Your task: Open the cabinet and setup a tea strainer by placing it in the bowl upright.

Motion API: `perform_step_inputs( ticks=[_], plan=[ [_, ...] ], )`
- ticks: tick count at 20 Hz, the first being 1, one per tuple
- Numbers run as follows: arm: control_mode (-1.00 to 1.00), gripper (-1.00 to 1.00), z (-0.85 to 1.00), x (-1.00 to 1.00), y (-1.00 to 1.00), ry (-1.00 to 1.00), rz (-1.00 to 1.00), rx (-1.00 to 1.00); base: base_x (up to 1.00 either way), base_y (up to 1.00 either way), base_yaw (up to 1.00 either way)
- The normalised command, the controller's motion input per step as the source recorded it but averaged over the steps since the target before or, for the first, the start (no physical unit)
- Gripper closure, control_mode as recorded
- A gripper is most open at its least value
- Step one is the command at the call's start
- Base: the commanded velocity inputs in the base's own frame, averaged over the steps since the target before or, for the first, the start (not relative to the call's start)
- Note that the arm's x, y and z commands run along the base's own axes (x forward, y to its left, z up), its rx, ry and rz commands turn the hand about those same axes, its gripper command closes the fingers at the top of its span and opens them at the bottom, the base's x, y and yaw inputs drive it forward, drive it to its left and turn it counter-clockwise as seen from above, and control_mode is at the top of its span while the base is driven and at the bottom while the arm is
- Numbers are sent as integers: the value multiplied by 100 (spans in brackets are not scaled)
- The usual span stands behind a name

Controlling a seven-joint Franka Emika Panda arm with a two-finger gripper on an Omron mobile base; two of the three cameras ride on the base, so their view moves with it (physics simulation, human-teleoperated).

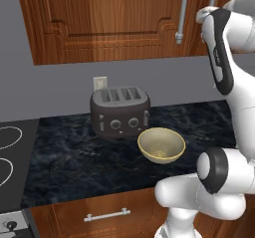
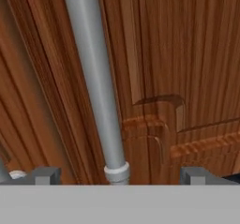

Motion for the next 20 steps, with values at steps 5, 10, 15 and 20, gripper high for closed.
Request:
perform_step_inputs(
  ticks=[5,10,15,20],
  plan=[
    [-100,-100,0,42,-5,0,0,0,0,0,0],
    [-100,-100,0,46,-4,0,0,0,0,0,0],
    [-100,-100,0,39,0,0,0,0,0,0,0],
    [-100,-100,0,15,0,0,0,0,0,0,0]
  ],
)
